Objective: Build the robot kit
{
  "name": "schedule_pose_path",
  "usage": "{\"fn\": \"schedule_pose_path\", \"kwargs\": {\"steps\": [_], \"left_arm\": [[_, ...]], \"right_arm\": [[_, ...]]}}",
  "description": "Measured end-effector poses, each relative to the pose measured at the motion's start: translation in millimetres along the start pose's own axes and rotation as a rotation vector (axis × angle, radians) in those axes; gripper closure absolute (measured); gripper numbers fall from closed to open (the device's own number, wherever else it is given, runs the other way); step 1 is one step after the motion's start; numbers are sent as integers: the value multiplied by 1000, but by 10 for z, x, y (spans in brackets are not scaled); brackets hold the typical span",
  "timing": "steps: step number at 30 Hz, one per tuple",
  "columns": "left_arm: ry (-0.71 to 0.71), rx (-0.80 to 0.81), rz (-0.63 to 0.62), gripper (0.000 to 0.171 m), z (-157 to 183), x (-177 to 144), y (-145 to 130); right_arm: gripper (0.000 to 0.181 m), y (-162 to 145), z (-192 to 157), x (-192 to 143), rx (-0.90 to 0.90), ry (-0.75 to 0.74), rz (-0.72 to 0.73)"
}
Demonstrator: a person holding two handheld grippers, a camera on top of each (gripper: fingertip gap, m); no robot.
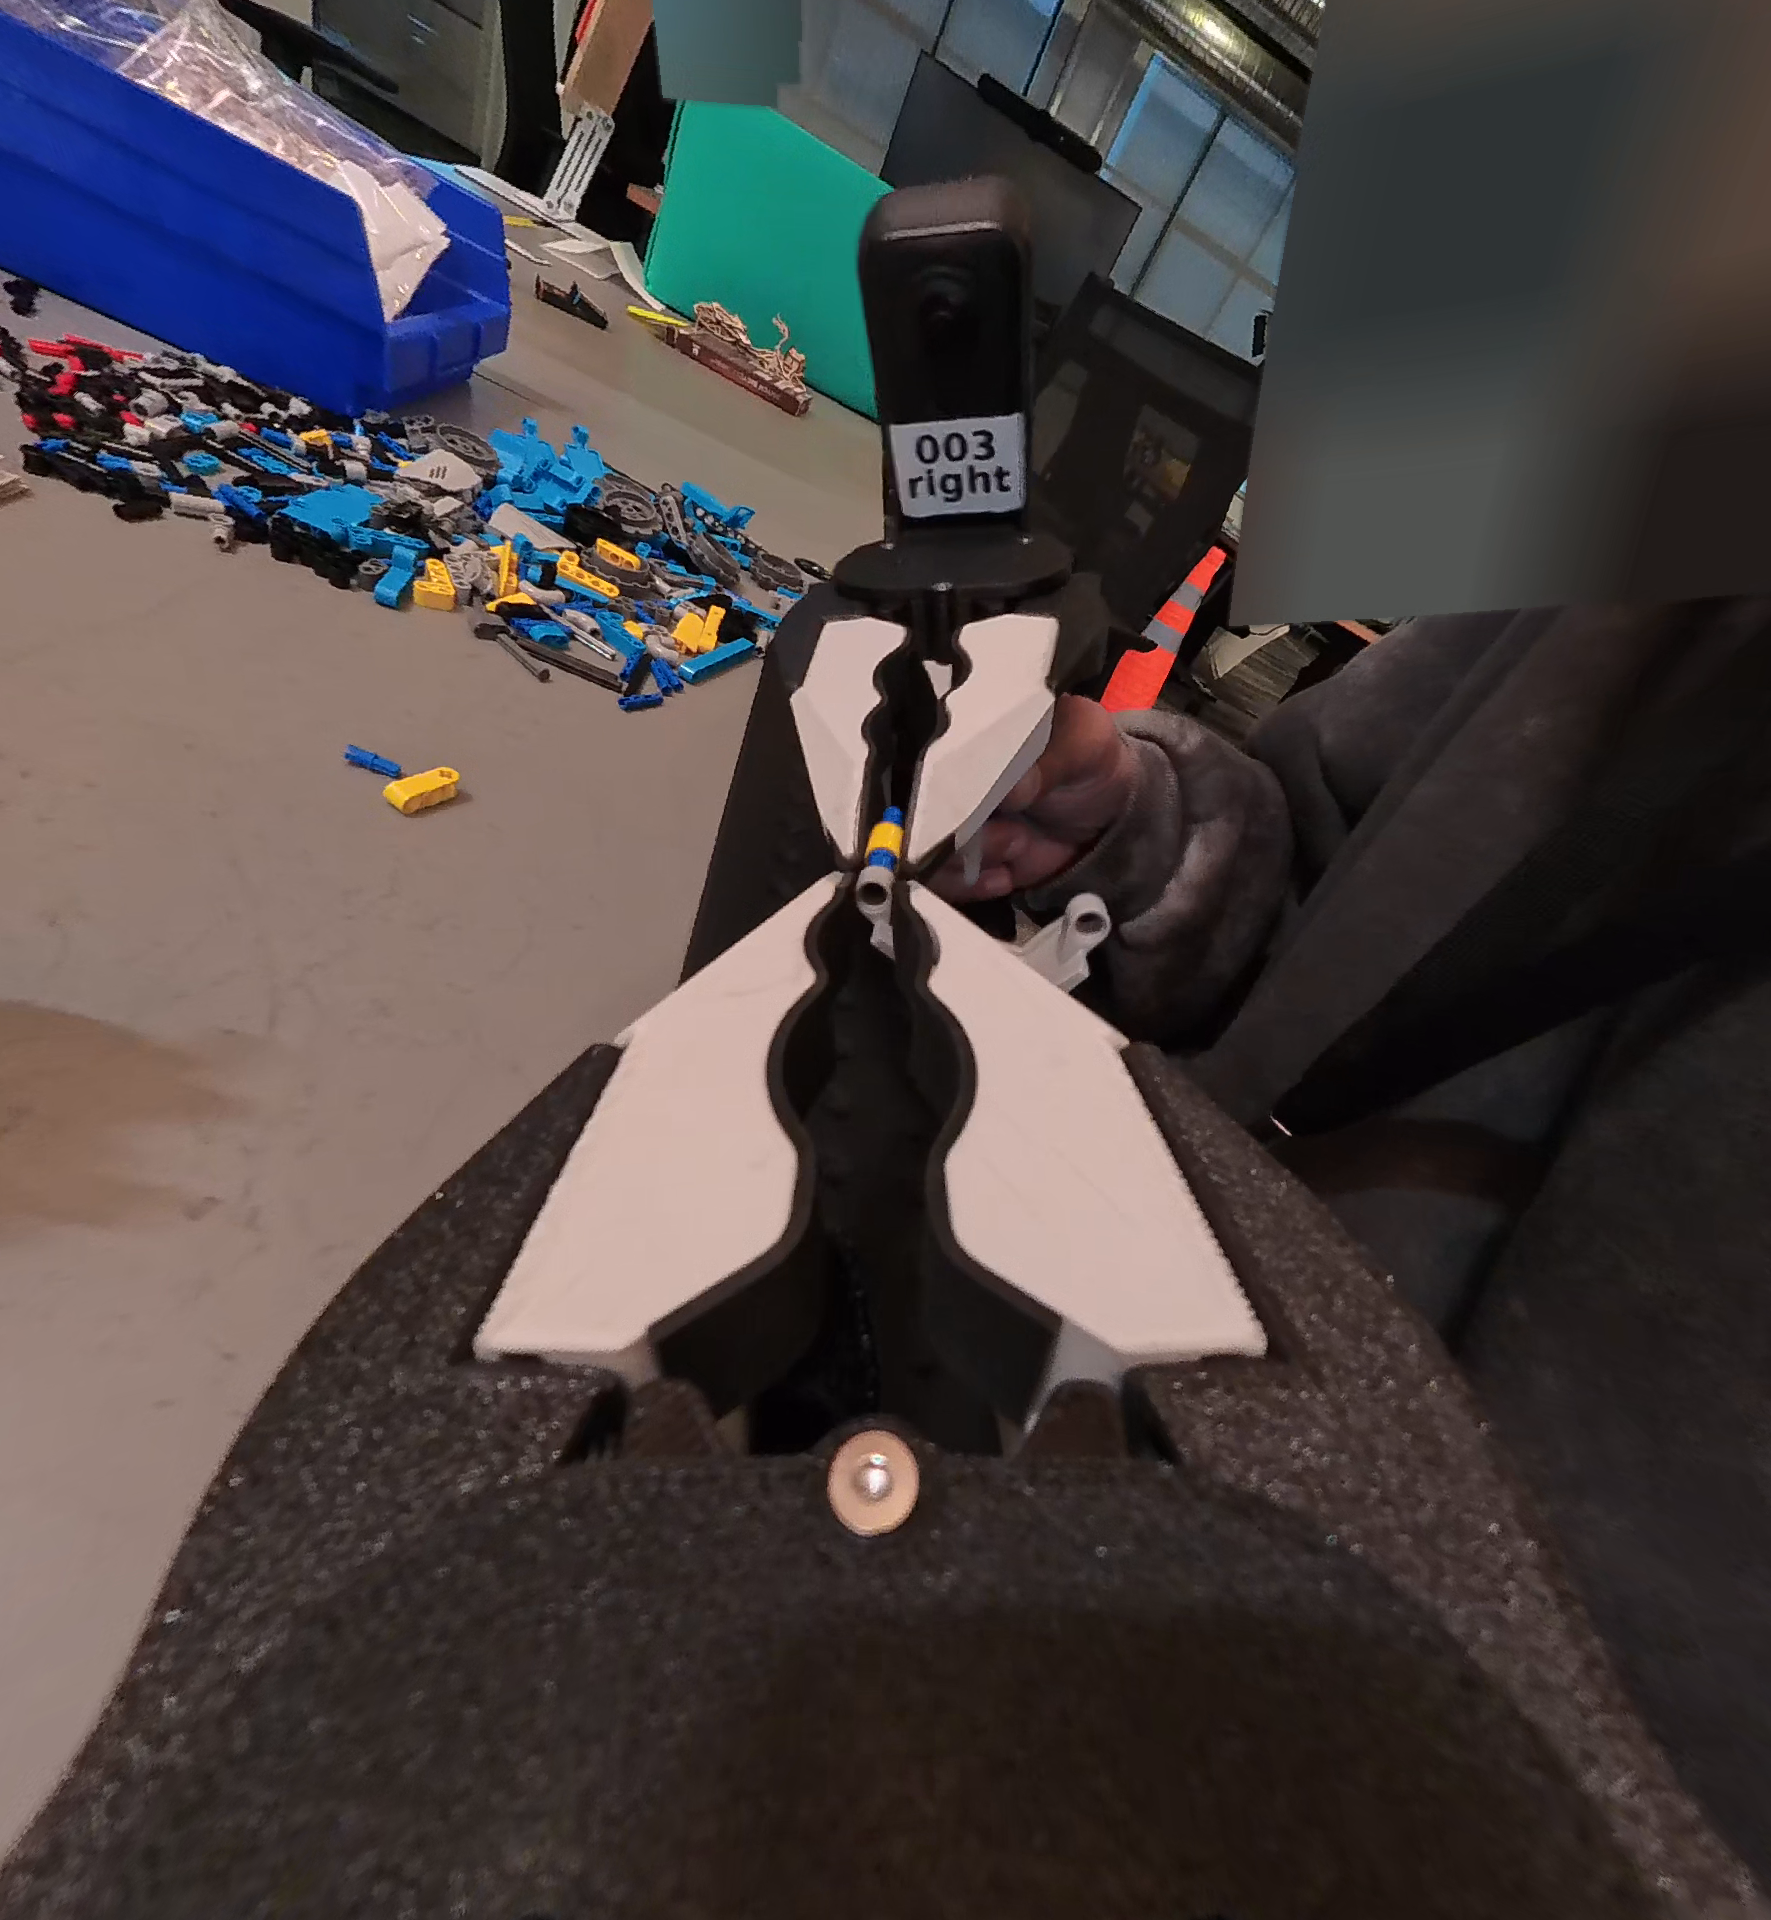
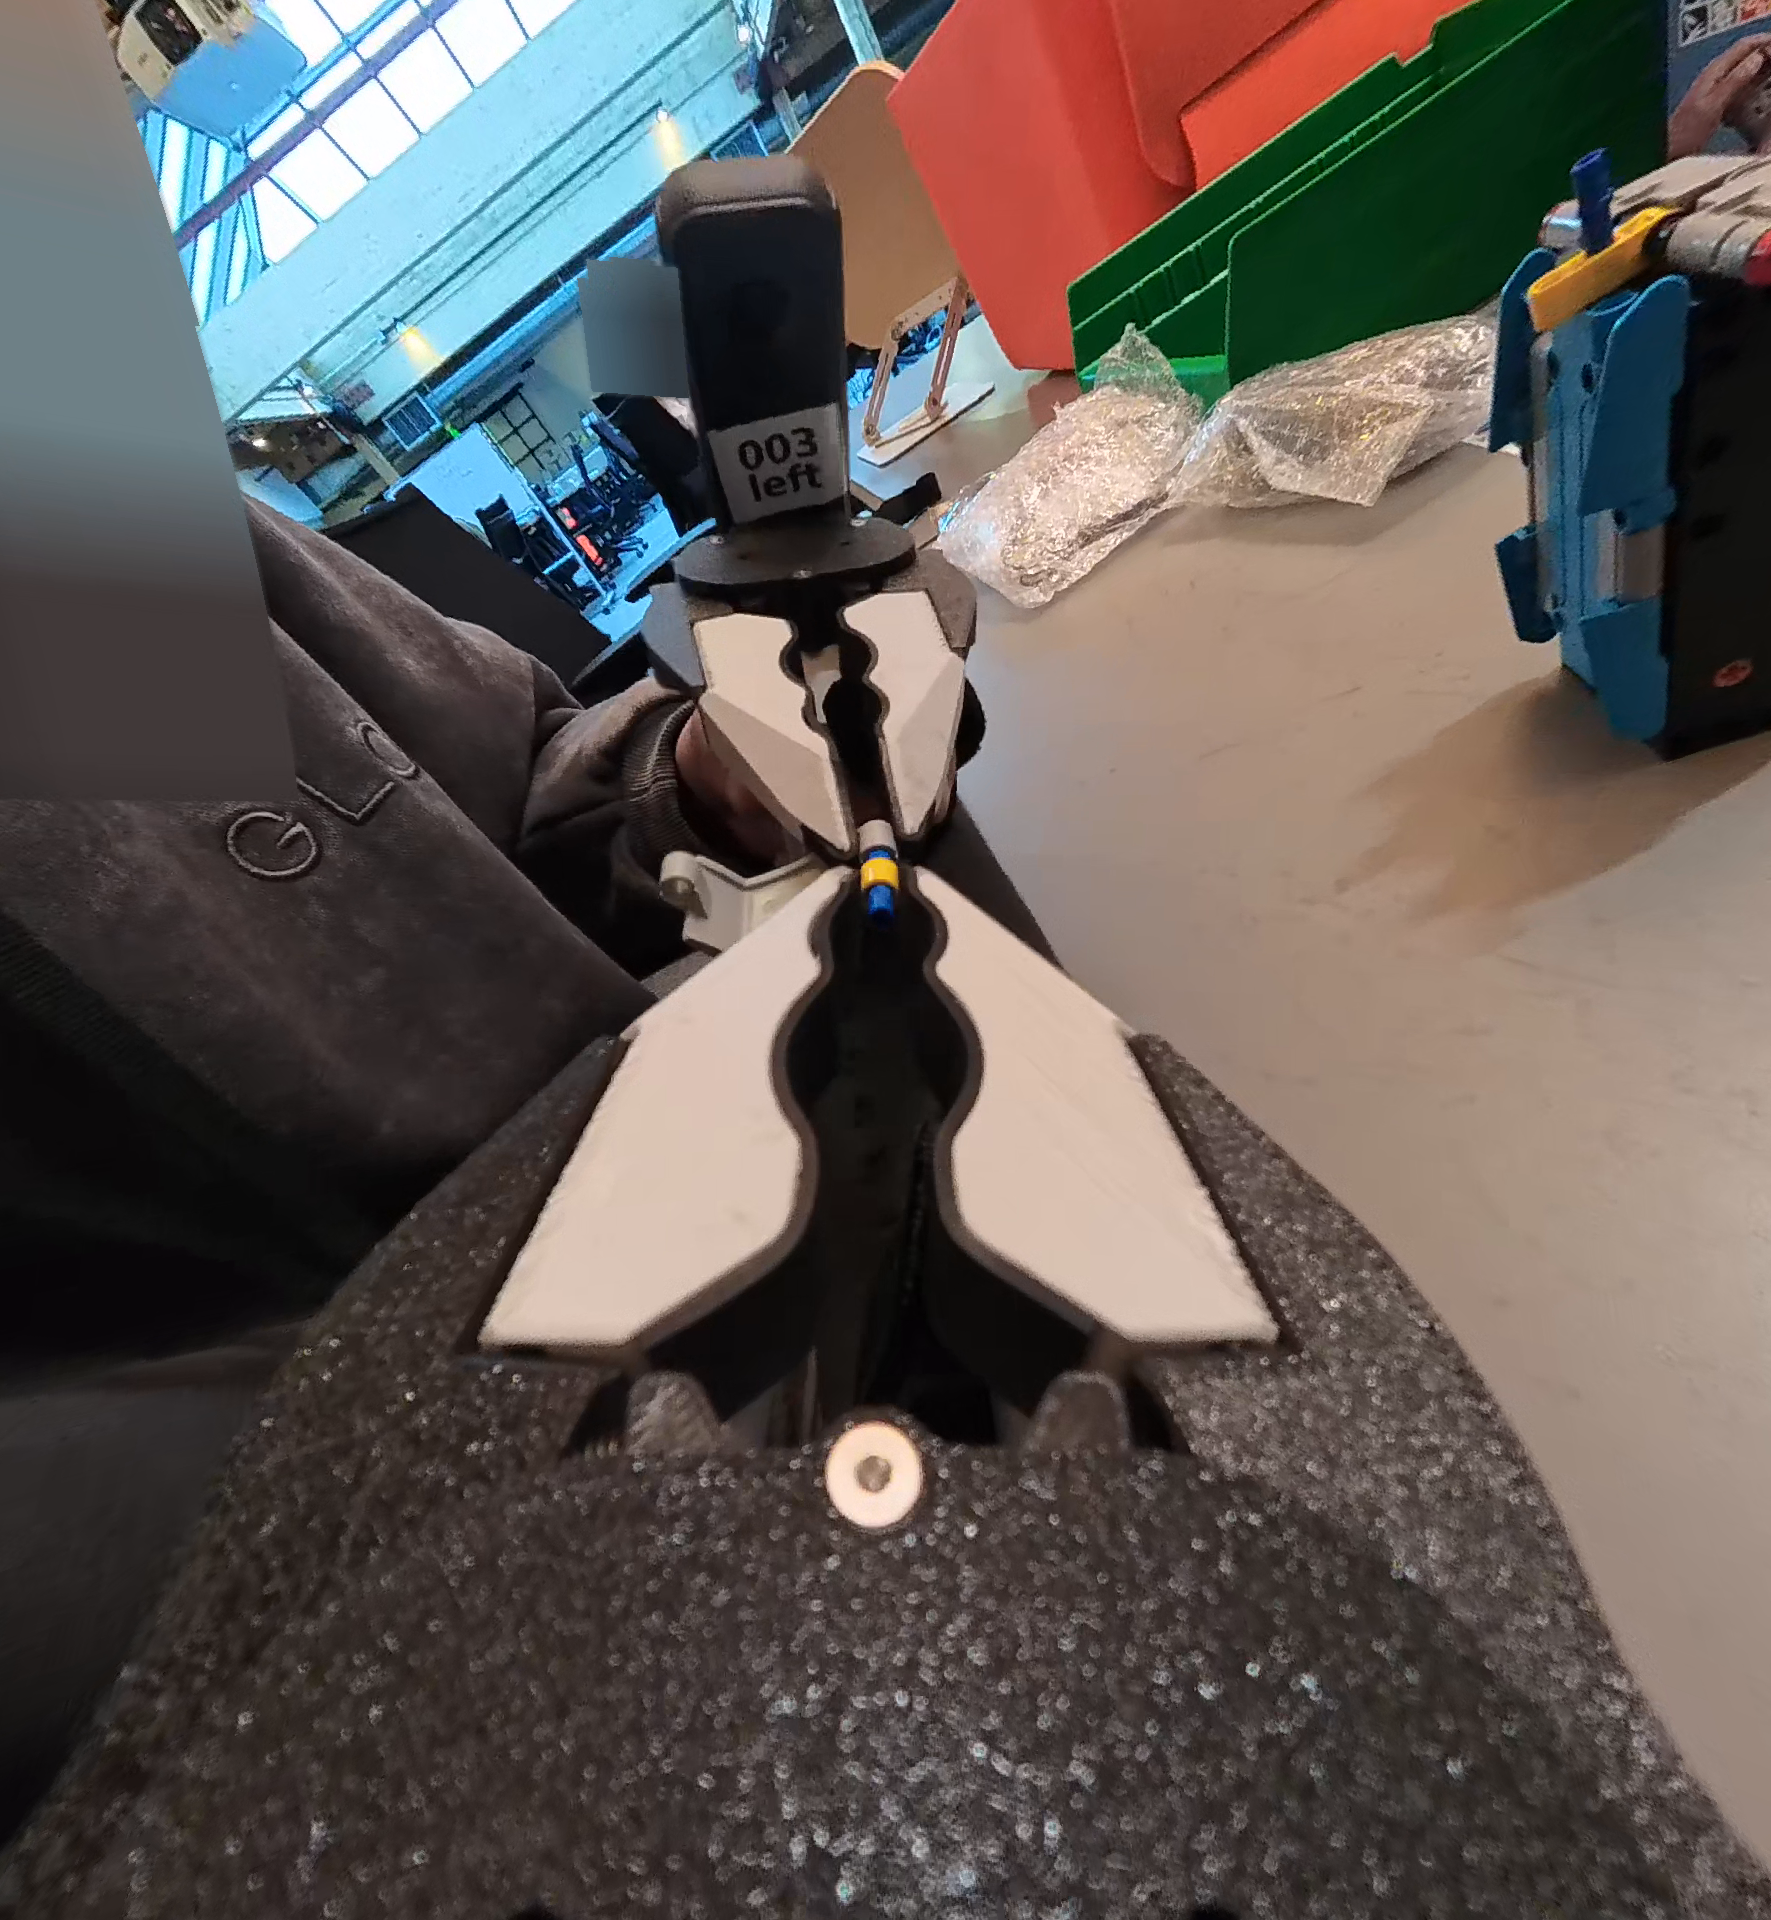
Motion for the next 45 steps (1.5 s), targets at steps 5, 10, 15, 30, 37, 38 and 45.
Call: {"fn": "schedule_pose_path", "kwargs": {"steps": [5,10,15,30,37,38,45], "left_arm": [[-7,3,14,167,16,-3,-1],[3,-7,45,168,10,-27,10],[-2,-19,53,167,-8,-32,20],[2,9,64,167,23,-69,17],[-5,22,57,167,41,-68,8],[-2,22,57,167,40,-68,6],[-5,54,39,167,74,-57,-15]], "right_arm": [[176,-13,-4,47,6,3,27],[175,5,8,61,11,14,64],[174,21,30,52,21,22,81],[176,26,0,-18,5,44,96],[177,19,-19,-21,-16,43,84],[177,16,-10,-21,-3,49,89],[178,3,-4,-11,14,74,60]]}}
Point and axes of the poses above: each gripper's, where its closed fingertips meet, x out along the fingers, y out of its top, z = x × y across the jaws, the point moved 10 cm from there along -x, back along the fingers, and after that the axes turned 12 degrees about y, right-handed, at the moved point
